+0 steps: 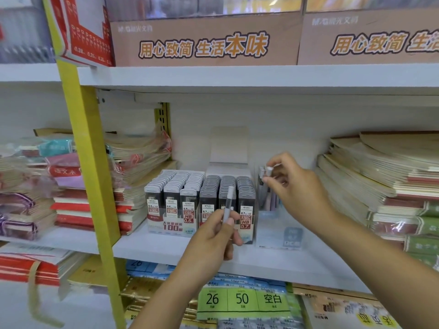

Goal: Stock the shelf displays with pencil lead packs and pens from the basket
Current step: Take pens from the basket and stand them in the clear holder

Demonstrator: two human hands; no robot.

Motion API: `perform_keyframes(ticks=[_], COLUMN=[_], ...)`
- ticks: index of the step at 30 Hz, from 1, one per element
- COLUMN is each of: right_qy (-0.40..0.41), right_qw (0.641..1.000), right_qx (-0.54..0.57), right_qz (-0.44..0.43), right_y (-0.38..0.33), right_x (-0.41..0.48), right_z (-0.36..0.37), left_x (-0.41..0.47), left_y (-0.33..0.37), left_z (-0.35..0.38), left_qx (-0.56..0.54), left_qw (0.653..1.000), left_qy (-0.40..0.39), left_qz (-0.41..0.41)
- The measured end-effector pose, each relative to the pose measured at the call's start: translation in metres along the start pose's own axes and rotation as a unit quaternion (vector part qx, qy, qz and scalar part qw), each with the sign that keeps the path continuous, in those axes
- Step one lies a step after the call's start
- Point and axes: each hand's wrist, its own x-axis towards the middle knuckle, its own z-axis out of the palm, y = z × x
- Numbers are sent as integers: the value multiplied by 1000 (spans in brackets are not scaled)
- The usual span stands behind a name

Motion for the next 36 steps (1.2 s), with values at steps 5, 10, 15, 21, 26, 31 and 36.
perform_keyframes(ticks=[5,10,15,21,26,31,36], right_qy=[-34,-37,4,-55,-18,-145,49], right_qw=[999,999,989,970,993,929,924], right_qx=[-16,-1,-149,-234,-102,290,336], right_qz=[9,38,-23,27,52,178,174], right_y=[7,6,5,15,3,-37,-35], right_x=[-3,2,9,18,-2,-26,-18], right_z=[11,9,13,14,2,-4,-27], left_x=[2,3,4,1,1,5,14], left_y=[-3,-6,-5,1,6,13,11], left_z=[-3,-4,-2,2,8,23,30], left_qx=[-2,-7,-13,-19,-28,-28,193], left_qw=[1000,1000,1000,1000,999,998,961], left_qy=[13,14,10,8,9,-25,114], left_qz=[1,3,3,4,15,43,165])
